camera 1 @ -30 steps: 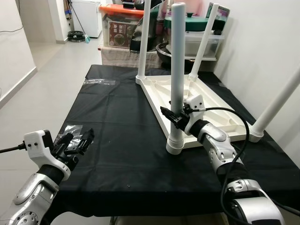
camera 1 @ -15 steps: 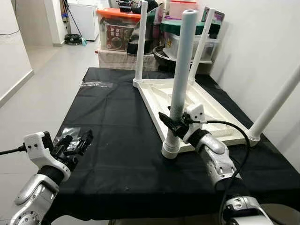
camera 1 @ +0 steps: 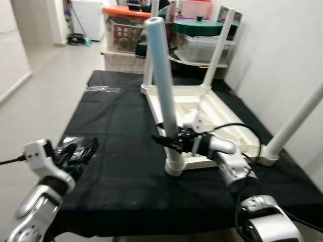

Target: Building children table

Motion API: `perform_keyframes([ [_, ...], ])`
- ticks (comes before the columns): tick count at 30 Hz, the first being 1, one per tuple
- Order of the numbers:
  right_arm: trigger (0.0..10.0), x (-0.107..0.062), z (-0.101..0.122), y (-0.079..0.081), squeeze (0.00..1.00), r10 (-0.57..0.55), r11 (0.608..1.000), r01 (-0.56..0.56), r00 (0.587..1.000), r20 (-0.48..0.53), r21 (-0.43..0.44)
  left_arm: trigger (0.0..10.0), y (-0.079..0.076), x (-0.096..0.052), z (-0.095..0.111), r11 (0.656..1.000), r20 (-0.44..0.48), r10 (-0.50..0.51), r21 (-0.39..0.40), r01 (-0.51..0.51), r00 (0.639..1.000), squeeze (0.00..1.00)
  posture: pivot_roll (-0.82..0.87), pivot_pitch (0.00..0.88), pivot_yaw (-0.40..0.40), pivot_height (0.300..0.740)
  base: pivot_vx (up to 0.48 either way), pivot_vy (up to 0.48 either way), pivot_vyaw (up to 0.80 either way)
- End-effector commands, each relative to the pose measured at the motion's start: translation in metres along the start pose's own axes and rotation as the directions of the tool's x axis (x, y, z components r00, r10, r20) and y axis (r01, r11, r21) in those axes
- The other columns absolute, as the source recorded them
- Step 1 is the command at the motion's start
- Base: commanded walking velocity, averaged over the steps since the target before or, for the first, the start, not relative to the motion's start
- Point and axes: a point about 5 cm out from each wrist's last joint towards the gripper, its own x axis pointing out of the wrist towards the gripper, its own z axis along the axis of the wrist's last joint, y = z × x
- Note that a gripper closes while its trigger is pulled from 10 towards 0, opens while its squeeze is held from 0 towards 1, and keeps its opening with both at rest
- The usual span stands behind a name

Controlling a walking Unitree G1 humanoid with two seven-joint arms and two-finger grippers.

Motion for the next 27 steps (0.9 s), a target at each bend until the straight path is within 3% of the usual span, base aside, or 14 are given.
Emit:
perform_keyframes([
  [1,10.0,0.011,-0.024,0.016,0.0,0.075,0.989,-0.069,0.996,-0.043,0.134,10.0,0.0,-0.003,0.001,1.0,0.012,0.01,-0.025,-0.01,1.0,0.0,0.14,0.0,-0.159,0.74,0.0,0.0,0.0],
  [4,10.0,0.012,-0.023,0.016,0.0,0.067,0.988,-0.062,0.997,-0.035,0.143,10.0,0.0,-0.003,0.001,1.0,0.013,0.014,-0.027,-0.014,1.0,0.0,0.14,0.0,-0.159,0.74,0.0,0.0,0.0],
  [6,10.0,0.015,-0.025,0.01,0.0,-0.058,0.979,0.062,0.998,-0.027,0.193,10.0,0.002,-0.004,0.0,0.999,0.008,0.02,-0.031,-0.02,1.0,0.0,0.13,0.0,-0.153,0.74,0.0,0.0,0.0],
  [8,10.0,0.013,-0.03,0.003,0.0,-0.223,0.95,0.228,0.974,-0.047,0.212,10.0,0.003,-0.005,-0.002,0.999,0.002,0.026,-0.036,-0.026,1.0,0.0,0.12,0.0,-0.149,0.74,0.0,0.0,0.0],
  [9,10.0,0.011,-0.033,-0.001,0.0,-0.314,0.918,0.317,0.948,-0.053,0.237,10.0,0.003,-0.005,-0.002,0.999,0.0,0.028,-0.038,-0.028,1.0,0.0,0.11,0.0,-0.144,0.74,0.0,0.0,0.0],
  [10,10.0,0.011,-0.033,-0.001,0.0,-0.314,0.918,0.317,0.948,-0.053,0.237,10.0,0.003,-0.005,-0.002,0.999,0.0,0.028,-0.038,-0.028,1.0,0.0,0.11,0.0,-0.144,0.74,0.0,0.0,0.0],
  [12,10.0,0.007,-0.036,-0.004,0.0,-0.434,0.861,0.429,0.9,-0.043,0.272,10.0,0.003,-0.004,-0.004,0.999,-0.003,0.029,-0.04,-0.029,1.0,0.0,0.11,0.0,-0.136,0.74,0.0,0.0,0.0],
  [15,10.0,0.006,-0.037,-0.004,0.0,-0.464,0.844,0.455,0.885,-0.039,0.283,10.0,0.003,-0.004,-0.004,0.999,-0.004,0.03,-0.041,-0.03,1.0,0.0,0.11,0.0,-0.136,0.74,0.0,0.0,0.0],
  [16,10.0,0.007,-0.039,0.001,0.0,-0.522,0.812,0.506,0.853,-0.027,0.29,10.0,0.002,-0.003,-0.005,0.999,-0.008,0.028,-0.042,-0.028,1.0,0.0,0.1,0.0,-0.125,0.74,0.0,0.0,0.0],
  [17,10.0,0.007,-0.039,0.001,0.0,-0.522,0.812,0.506,0.853,-0.027,0.29,10.0,0.002,-0.003,-0.005,0.999,-0.008,0.028,-0.042,-0.028,1.0,0.0,0.1,0.0,-0.125,0.74,0.0,0.0,0.0],
  [18,10.0,0.008,-0.039,0.007,0.0,-0.567,0.788,0.546,0.824,-0.012,0.285,10.0,0.002,-0.002,-0.005,0.999,-0.012,0.025,-0.043,-0.025,1.0,0.0,0.09,0.0,-0.116,0.74,0.0,0.0,0.0],
  [25,10.0,0.01,-0.035,0.017,0.0,-0.663,0.733,0.653,0.748,-0.011,0.191,10.0,0.003,0.002,-0.004,0.999,-0.017,0.019,-0.037,-0.02,1.0,0.0,0.08,0.0,-0.113,0.74,0.0,0.0,0.0],
  [27,10.0,0.006,-0.039,0.014,0.0,-0.748,0.645,0.746,0.661,-0.064,0.166,10.0,0.004,0.002,-0.003,0.999,-0.01,0.026,-0.04,-0.026,1.0,0.0,0.09,0.0,-0.117,0.74,0.0,0.0,0.0],
])
